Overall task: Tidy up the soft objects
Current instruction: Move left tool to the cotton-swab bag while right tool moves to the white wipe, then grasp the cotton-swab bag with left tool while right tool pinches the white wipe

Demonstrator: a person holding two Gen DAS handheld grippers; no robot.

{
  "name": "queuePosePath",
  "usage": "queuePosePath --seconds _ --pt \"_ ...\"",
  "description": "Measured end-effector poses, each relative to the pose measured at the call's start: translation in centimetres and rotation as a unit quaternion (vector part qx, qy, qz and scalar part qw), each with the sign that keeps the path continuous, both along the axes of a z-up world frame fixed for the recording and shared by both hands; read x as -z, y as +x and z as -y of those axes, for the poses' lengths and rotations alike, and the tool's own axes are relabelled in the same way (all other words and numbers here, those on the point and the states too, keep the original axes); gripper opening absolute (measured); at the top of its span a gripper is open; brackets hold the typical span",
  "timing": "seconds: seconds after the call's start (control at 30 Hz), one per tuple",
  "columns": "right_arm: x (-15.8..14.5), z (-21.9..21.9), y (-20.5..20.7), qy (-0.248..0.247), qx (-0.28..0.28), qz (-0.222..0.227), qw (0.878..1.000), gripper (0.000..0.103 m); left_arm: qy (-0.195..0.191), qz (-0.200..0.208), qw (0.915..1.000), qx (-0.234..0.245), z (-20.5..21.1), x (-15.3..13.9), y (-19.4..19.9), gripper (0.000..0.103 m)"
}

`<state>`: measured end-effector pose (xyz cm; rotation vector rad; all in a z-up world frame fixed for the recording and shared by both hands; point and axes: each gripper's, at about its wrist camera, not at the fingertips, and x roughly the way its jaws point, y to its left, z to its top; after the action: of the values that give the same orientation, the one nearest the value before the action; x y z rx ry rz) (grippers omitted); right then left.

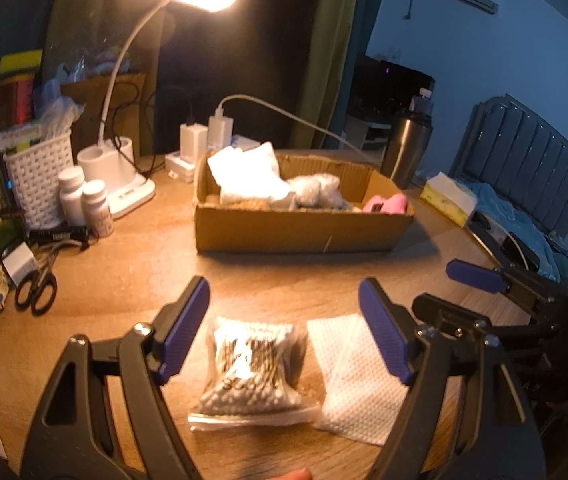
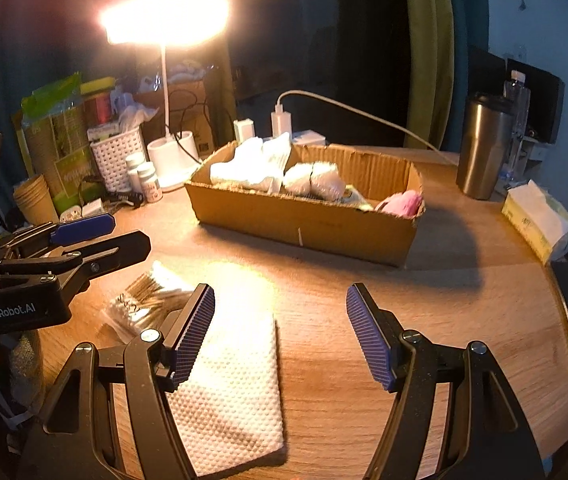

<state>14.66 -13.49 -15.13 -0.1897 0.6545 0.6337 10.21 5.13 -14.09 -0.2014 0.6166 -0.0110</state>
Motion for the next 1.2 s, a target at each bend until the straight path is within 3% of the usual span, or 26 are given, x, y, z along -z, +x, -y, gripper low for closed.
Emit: queuePosePath --seconds 0.73,1.2 --pt "6.0 -3.1 -0.4 -0.042 -0.054 -0.082 0.994 0.072 -0.011 -0.065 0.9977 -0.015 -1.3 4.6 0.1 0.078" --pt "6.5 -3.6 -1.1 -0.077 -0.080 -0.051 0.993 0.071 -0.001 -0.098 0.9950 -0.020 -1.0 6.3 1.1 0.078"
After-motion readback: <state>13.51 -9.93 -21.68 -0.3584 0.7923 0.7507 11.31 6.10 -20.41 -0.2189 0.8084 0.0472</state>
